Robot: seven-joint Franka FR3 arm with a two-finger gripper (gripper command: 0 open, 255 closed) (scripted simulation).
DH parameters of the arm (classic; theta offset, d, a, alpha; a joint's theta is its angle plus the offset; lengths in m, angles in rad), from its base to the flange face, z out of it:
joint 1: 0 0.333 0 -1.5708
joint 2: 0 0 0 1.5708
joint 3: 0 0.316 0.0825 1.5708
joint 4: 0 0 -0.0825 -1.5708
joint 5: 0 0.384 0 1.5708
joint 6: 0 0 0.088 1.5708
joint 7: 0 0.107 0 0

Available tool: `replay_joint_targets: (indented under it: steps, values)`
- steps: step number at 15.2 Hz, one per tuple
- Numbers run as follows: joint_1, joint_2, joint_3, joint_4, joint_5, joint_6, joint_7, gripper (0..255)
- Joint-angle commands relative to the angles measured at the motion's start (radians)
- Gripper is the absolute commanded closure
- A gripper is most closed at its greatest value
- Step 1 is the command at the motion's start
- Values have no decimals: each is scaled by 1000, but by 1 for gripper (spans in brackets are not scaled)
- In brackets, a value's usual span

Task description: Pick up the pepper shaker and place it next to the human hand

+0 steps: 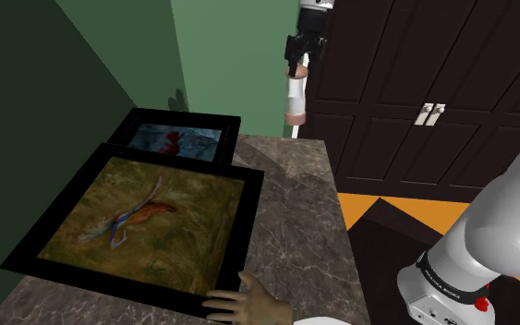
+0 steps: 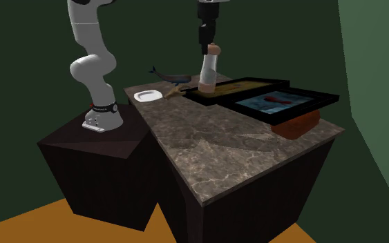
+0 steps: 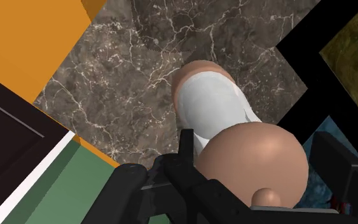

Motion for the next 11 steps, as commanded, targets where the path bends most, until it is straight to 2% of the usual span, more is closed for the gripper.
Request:
replay_joint_targets:
  steps: [1, 11]
  values:
    - [16, -73, 14, -89, -6, 20, 28, 255]
    - [85, -379, 117, -414, 6, 59, 195, 255]
